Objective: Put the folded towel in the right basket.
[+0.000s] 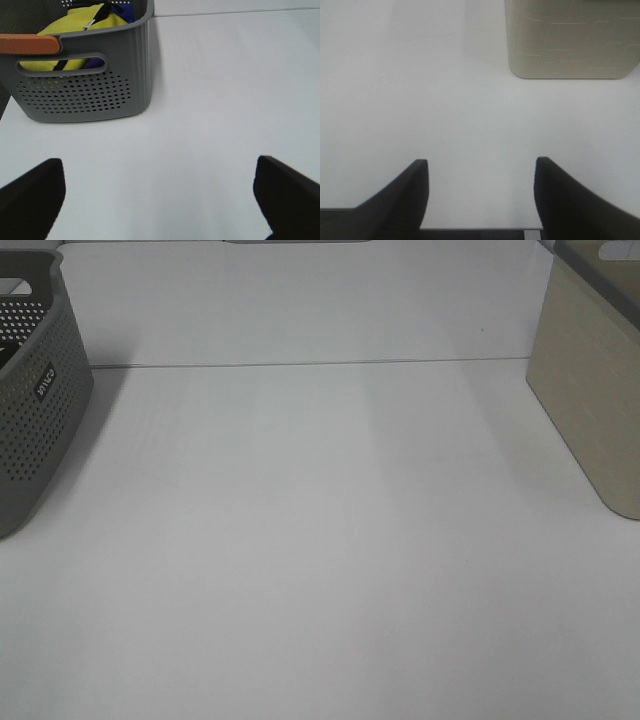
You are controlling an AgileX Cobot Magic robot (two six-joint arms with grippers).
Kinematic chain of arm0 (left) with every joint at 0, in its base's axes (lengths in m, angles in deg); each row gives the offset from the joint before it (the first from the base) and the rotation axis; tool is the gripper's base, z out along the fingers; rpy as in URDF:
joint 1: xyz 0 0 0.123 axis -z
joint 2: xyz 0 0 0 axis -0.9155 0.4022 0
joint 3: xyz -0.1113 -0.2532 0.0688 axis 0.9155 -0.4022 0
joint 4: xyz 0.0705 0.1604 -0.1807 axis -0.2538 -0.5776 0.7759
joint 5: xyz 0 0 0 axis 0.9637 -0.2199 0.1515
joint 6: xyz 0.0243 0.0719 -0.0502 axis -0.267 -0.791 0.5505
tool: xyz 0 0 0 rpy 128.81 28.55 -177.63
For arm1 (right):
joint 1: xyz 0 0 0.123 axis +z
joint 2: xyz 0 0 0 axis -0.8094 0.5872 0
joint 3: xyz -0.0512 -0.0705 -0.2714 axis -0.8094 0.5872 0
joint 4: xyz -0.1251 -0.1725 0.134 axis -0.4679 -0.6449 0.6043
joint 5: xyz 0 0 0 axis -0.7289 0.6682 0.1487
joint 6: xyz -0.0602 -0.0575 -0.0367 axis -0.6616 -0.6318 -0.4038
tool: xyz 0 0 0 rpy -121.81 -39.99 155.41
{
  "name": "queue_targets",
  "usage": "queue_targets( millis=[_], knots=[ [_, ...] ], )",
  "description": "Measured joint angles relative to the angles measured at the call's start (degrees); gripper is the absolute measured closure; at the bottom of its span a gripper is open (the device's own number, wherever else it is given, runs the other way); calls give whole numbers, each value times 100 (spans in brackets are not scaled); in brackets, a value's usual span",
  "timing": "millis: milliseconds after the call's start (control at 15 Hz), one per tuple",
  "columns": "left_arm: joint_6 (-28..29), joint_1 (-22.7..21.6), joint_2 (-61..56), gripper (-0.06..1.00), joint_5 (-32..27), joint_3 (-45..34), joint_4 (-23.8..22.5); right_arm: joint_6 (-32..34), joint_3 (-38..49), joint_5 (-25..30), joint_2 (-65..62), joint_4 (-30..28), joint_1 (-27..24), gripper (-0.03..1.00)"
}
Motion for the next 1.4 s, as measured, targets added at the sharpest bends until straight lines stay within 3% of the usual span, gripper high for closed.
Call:
queue_targets(
  millis=[667,1400],
  knots=[
    [0,0,0,-3,0,0,0,0,0,-11,-785,0,0,38],
    [0,0,0,-3,0,0,0,0,0,-11,-808,63,-246,38]
  ],
)
